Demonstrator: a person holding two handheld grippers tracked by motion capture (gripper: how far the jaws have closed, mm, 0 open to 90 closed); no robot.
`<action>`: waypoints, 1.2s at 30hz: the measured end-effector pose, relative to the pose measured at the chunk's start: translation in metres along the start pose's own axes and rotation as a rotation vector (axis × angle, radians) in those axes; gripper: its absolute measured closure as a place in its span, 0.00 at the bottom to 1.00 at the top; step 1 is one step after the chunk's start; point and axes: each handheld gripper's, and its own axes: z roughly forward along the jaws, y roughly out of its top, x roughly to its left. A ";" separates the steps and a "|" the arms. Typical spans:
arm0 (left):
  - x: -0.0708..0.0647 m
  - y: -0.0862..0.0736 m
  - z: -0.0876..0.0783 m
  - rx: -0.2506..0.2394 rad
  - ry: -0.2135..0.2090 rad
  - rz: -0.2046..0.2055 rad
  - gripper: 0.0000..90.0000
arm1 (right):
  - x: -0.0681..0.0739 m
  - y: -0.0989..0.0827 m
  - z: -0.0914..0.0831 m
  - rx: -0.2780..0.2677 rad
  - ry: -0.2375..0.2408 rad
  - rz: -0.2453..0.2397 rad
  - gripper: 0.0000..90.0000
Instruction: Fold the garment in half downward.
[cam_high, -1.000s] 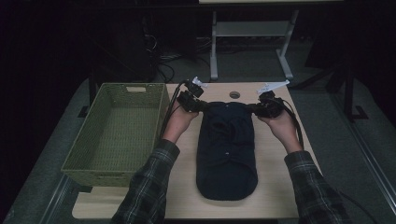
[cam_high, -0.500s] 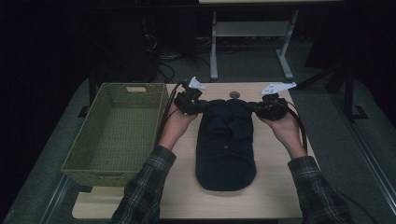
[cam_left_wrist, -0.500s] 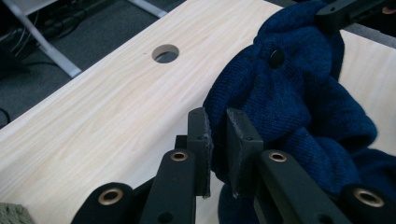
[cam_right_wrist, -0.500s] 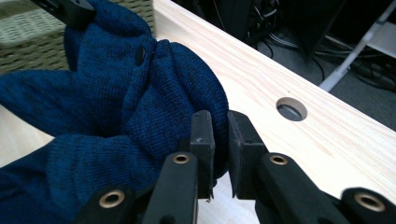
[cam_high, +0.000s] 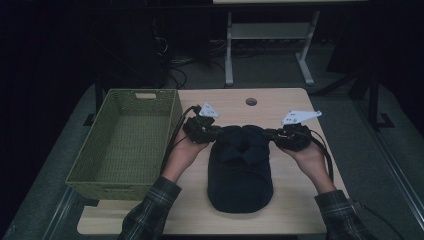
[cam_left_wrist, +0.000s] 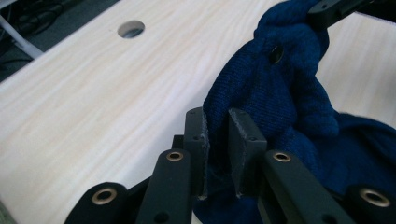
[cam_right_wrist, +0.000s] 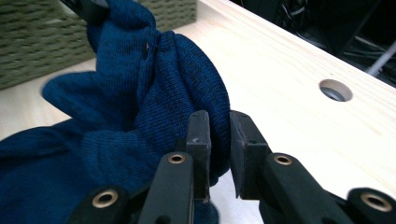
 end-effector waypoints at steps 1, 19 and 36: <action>-0.002 -0.002 -0.002 0.006 -0.007 0.005 0.86 | 0.002 -0.002 -0.001 0.010 0.012 0.001 0.87; -0.041 -0.048 -0.018 0.055 -0.137 0.027 0.84 | 0.044 -0.044 -0.018 0.059 0.155 -0.012 0.85; -0.068 -0.088 -0.012 0.126 -0.259 -0.025 0.82 | 0.076 -0.084 -0.025 0.121 0.248 -0.001 0.81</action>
